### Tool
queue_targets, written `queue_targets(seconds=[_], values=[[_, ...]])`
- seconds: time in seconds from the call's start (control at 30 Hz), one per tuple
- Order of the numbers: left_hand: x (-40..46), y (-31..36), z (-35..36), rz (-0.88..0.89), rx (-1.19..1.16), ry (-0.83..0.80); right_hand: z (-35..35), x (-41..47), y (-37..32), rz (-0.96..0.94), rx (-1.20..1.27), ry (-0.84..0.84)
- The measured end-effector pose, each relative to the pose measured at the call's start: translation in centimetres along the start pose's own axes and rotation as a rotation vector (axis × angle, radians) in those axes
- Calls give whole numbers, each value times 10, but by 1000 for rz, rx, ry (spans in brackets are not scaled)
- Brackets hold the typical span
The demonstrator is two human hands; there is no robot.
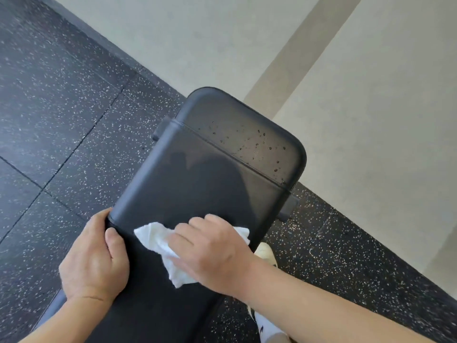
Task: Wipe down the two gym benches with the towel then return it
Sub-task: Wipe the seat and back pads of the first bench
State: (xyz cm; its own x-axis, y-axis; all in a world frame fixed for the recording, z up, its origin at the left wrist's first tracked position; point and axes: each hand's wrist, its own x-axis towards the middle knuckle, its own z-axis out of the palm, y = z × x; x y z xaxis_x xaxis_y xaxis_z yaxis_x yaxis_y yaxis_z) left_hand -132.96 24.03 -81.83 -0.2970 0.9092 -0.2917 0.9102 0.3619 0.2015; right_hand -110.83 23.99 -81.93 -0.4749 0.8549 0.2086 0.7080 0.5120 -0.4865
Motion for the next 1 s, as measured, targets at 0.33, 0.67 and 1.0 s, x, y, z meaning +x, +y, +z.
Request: queue_targets(seconds=[0.33, 0.67, 1.0], values=[[3, -5, -4, 39, -70, -11, -27, 73, 80, 320, -120, 162], [8, -21, 1, 108, -129, -1, 53, 163, -48, 49, -120, -273], [11, -27, -1, 114, -199, -109, 11, 229, 36, 161, -659, -594]])
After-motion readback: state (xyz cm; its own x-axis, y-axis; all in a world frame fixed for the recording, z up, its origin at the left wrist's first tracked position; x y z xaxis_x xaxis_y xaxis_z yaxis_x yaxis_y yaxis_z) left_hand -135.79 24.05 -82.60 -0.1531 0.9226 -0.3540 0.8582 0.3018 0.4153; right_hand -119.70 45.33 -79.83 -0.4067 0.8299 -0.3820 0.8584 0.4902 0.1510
